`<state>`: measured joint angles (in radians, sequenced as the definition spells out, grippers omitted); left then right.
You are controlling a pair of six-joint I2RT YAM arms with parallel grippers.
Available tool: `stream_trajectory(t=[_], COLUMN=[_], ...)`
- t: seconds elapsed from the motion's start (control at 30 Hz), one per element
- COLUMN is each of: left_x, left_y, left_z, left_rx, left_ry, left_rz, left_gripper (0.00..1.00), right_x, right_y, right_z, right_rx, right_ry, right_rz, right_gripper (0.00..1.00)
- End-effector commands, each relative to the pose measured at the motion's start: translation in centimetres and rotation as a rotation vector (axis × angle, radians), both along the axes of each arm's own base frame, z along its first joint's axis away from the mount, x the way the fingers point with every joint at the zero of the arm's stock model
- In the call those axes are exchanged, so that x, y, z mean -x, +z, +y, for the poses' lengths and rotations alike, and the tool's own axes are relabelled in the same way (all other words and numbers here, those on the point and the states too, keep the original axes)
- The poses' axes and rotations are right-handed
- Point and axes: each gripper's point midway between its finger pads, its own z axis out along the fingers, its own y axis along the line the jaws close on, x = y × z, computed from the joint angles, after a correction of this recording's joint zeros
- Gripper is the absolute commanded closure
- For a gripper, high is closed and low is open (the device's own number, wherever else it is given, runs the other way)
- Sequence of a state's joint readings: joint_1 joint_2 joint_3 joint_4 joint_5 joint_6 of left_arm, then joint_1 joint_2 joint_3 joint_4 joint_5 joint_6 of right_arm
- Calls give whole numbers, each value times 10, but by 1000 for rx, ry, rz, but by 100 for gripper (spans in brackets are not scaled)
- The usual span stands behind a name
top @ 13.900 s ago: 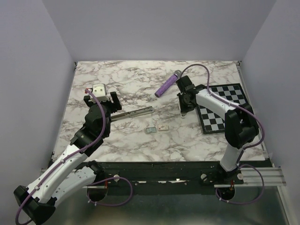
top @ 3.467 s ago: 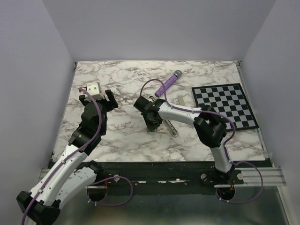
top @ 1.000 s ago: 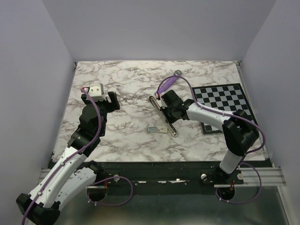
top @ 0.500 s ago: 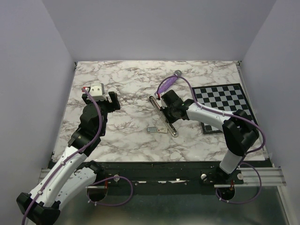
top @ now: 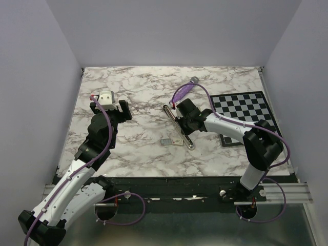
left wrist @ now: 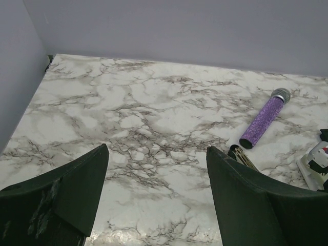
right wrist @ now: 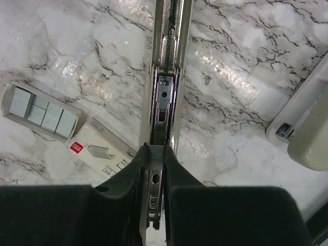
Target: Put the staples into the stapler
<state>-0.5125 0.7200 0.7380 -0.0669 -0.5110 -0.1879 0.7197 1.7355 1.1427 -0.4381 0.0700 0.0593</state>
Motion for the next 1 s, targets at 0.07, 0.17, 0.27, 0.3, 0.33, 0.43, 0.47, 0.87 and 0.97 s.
stream_trajectory(t=[0.07, 0.17, 0.27, 0.3, 0.33, 0.43, 0.47, 0.87, 0.97], left_x=[-1, -1, -1, -1, -1, -1, -1, -2, -3], left_y=[0, -1, 0, 0, 0, 0, 0, -3, -4], left_z=[-1, -1, -1, -1, -1, -1, -1, -2, -1], left_rx=[-5, -6, -6, -5, -6, -5, -5, -10, -13], left_ry=[-10, -10, -8, -8, -8, -8, -8, -8, -7], left_rz=[-10, -8, -9, -10, -9, -10, -10, -1, 2], left_gripper=[15, 15, 15, 15, 15, 15, 15, 15, 15], right_x=[12, 12, 13, 14, 15, 17, 18, 18, 18], right_y=[-21, -19, -17, -17, -16, -18, -19, -13, -10], right_z=[-13, -14, -15, -15, -14, -15, -16, -17, -15], right_rx=[45, 42, 37, 34, 28, 23, 22, -8, -28], right_ry=[-3, -9, -13, -10, -8, -4, -6, -39, -43], right_rz=[56, 52, 46, 45, 44, 43, 45, 38, 35], right_gripper=[83, 83, 82, 82, 82, 81, 81, 75, 70])
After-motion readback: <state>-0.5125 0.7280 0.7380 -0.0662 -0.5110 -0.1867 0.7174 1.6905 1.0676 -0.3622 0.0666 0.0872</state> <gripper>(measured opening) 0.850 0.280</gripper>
